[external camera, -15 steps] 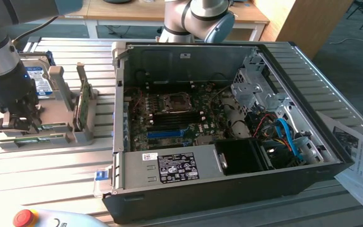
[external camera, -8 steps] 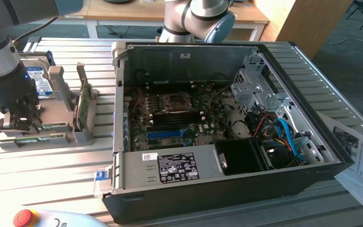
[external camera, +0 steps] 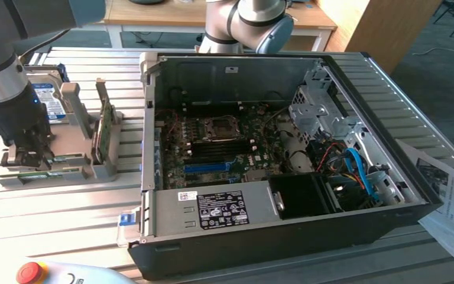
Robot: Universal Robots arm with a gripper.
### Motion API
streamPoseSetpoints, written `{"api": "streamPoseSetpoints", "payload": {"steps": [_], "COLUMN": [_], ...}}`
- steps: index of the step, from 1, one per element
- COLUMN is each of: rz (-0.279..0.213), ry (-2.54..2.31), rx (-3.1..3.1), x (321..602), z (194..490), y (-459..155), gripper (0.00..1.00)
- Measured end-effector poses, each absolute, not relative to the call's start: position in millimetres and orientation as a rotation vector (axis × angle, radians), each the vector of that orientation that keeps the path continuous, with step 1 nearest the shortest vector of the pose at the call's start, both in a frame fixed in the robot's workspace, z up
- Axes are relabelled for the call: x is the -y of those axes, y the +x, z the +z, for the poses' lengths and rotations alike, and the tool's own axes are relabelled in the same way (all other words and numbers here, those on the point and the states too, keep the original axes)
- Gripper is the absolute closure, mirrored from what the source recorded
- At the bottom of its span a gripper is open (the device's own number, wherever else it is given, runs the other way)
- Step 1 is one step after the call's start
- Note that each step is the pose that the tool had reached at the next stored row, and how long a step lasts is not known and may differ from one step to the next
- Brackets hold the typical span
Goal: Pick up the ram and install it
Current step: 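Pick up the ram and move it above insertion slot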
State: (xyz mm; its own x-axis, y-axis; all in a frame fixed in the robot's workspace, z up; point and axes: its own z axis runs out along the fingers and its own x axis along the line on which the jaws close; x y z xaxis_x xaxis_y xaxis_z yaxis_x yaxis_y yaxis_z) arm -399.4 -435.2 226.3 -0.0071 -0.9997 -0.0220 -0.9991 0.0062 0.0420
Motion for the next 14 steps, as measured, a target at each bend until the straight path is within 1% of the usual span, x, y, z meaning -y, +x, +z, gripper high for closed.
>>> {"api": "streamPoseSetpoints", "payload": {"steps": [14], "rz": [-0.071], "ry": [2.203], "rx": [2.218], "x": [435], "z": [211], "y": [-399], "gripper": [0.69]}}
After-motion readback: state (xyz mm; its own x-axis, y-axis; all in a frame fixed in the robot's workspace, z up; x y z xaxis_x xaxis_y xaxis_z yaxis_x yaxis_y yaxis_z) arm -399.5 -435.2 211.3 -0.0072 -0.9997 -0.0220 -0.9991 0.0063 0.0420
